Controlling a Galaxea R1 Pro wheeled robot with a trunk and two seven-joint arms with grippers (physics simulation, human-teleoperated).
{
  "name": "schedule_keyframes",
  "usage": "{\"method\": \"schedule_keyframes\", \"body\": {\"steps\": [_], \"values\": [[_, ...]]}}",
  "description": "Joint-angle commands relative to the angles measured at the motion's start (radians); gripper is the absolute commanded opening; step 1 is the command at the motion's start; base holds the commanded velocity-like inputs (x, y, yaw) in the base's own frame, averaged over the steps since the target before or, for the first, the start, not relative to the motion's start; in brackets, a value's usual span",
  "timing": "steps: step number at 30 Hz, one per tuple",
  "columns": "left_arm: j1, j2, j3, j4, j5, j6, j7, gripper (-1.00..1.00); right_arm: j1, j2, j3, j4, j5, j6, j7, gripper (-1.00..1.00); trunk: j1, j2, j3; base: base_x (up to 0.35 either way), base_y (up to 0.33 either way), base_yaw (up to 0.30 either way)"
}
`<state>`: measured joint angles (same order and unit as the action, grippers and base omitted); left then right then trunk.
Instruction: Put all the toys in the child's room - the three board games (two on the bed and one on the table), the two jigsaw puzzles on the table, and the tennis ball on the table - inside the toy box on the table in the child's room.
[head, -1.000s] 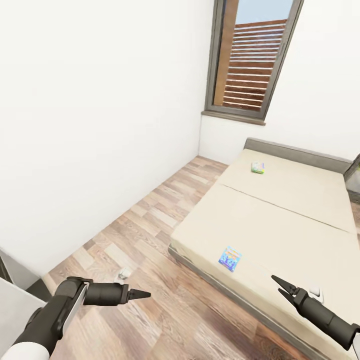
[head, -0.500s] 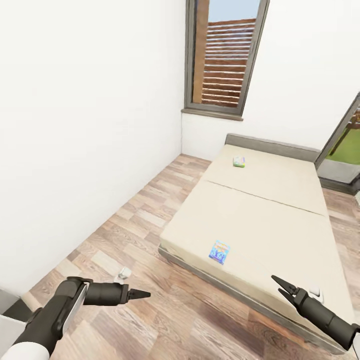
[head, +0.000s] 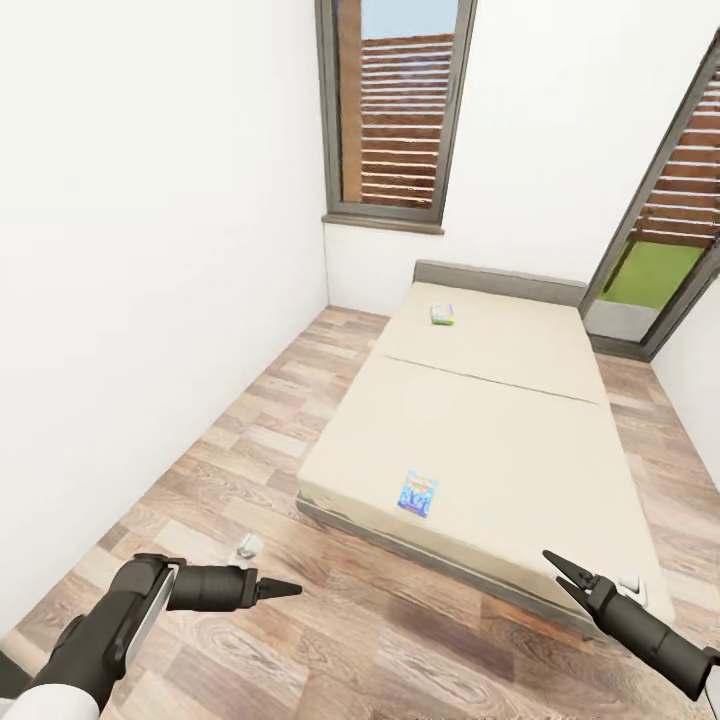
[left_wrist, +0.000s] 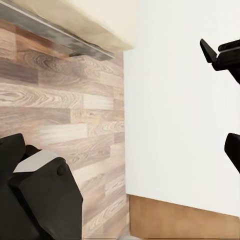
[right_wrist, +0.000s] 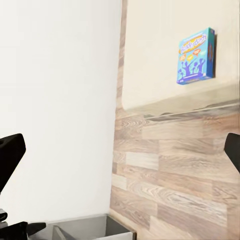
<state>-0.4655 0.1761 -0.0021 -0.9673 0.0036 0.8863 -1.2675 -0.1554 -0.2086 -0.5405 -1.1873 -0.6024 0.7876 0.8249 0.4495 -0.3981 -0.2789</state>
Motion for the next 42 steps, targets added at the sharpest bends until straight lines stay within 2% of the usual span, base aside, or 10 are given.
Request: {"method": "schedule_keyframes", "body": {"steps": [1,20,30,42], "values": [[0.0,0.0,0.0,-0.001,0.0,0.01,-0.003,1.0,-0.001,0.0,-0.001,0.0,-0.001,0.006,0.002,1.0,0.001,-0.002,-0.002,0.0,0.065,-0.261],[-0.001,0.001,0.005,-0.001,0.001,0.01,-0.004,1.0,-0.001,0.002,-0.001,0.0,0.0,0.002,0.002,1.0,0.001,-0.002,-0.013,0.0,0.063,-0.261],[0.0,0.003,0.007,-0.001,0.001,0.009,-0.004,1.0,-0.001,0.007,0.0,0.0,0.002,-0.057,0.001,1.0,0.001,-0.002,-0.019,0.0,0.002,-0.261],[0.0,0.007,0.008,-0.001,0.001,0.009,-0.004,1.0,-0.001,0.009,0.001,0.0,0.005,-0.079,0.002,1.0,0.001,-0.002,-0.026,0.0,0.0,-0.261]]}}
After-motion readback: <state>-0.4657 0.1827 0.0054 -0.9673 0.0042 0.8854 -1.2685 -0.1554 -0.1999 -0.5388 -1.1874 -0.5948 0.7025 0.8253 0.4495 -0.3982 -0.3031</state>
